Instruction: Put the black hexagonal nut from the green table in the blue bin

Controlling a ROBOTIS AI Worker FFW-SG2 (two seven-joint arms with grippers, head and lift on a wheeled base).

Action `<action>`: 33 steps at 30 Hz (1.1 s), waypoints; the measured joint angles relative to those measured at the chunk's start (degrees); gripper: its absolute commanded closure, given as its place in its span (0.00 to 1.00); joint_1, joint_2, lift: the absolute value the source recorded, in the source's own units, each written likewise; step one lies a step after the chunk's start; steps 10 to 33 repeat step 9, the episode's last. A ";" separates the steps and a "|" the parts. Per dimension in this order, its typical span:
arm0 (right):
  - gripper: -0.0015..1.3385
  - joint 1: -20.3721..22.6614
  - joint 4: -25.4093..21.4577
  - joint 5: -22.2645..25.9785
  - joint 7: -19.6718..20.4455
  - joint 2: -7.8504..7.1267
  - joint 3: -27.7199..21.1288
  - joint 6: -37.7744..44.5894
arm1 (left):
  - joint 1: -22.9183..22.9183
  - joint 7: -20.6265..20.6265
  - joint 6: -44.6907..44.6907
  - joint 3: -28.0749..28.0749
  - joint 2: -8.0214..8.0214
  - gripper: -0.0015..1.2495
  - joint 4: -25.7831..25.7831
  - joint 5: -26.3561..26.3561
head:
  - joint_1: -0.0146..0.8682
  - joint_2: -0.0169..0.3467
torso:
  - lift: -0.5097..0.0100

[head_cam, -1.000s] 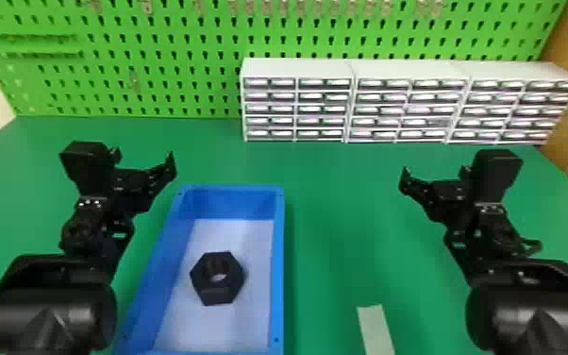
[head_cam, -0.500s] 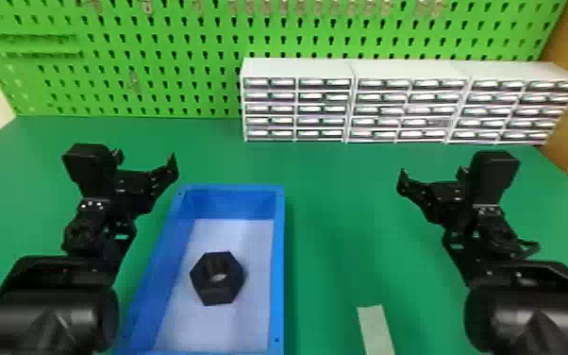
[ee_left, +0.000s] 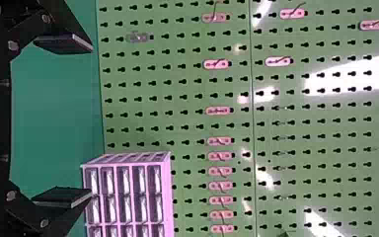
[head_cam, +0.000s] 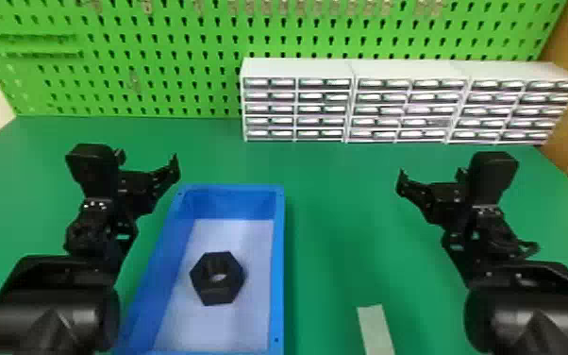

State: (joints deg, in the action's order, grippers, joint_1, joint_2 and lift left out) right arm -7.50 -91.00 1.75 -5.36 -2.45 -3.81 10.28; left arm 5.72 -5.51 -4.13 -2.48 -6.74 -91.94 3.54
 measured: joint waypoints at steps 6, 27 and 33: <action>0.05 0.03 0.03 0.01 0.00 -0.01 -0.07 0.00 | 0.00 -0.01 0.00 0.02 -0.01 0.19 0.09 0.05 | 0.79 0.19 | 0.79; 0.05 0.03 0.03 0.01 0.00 -0.01 -0.12 0.00 | 0.00 -0.01 0.00 0.00 -0.01 0.19 0.09 0.12 | 0.79 0.19 | 0.79; 0.05 0.03 0.03 0.01 0.00 -0.01 -0.12 0.00 | 0.00 -0.01 0.00 0.00 -0.01 0.19 0.09 0.12 | 0.79 0.19 | 0.79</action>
